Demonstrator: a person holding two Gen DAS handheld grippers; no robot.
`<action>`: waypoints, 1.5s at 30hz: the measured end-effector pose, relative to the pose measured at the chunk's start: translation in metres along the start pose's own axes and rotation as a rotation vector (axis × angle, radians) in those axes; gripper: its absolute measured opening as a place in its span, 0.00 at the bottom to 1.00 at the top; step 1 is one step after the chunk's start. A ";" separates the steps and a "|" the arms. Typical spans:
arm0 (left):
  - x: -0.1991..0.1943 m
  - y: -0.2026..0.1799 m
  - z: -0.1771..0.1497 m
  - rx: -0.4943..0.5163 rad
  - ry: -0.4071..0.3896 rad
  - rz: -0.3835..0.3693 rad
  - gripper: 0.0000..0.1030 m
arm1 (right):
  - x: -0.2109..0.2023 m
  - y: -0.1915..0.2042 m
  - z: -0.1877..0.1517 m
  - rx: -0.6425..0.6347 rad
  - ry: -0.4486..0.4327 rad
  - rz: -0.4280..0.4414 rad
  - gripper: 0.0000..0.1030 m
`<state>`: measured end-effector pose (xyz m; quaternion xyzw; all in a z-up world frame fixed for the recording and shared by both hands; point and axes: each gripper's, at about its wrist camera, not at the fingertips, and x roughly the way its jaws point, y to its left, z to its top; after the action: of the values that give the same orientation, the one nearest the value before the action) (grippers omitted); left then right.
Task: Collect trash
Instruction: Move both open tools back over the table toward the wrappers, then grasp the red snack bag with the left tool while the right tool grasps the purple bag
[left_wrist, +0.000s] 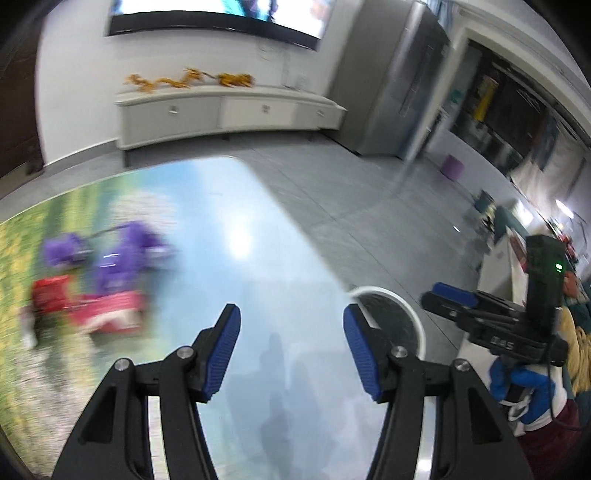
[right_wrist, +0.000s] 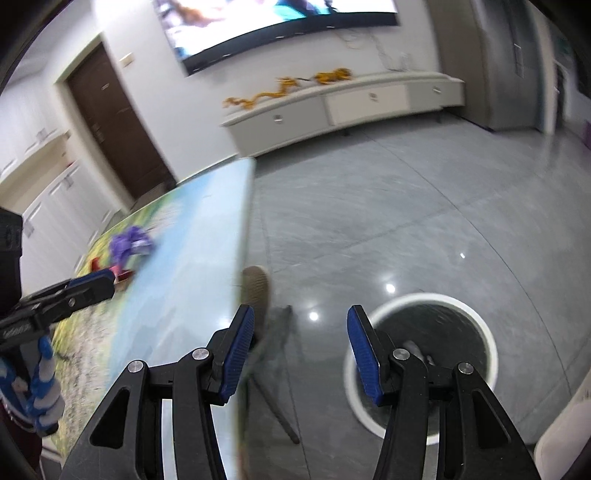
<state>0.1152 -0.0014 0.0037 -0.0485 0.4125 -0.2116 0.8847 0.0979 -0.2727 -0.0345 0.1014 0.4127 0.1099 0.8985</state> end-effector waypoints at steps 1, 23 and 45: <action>-0.010 0.016 -0.001 -0.019 -0.015 0.017 0.54 | 0.001 0.008 0.001 -0.018 0.002 0.010 0.50; -0.023 0.204 -0.004 -0.114 -0.014 0.247 0.55 | 0.092 0.218 0.031 -0.382 0.130 0.302 0.53; 0.010 0.219 0.003 -0.064 0.015 0.205 0.54 | 0.155 0.217 0.073 -0.075 0.182 0.368 0.60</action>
<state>0.1964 0.1927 -0.0578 -0.0325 0.4286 -0.1072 0.8965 0.2269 -0.0285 -0.0404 0.1311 0.4623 0.2964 0.8254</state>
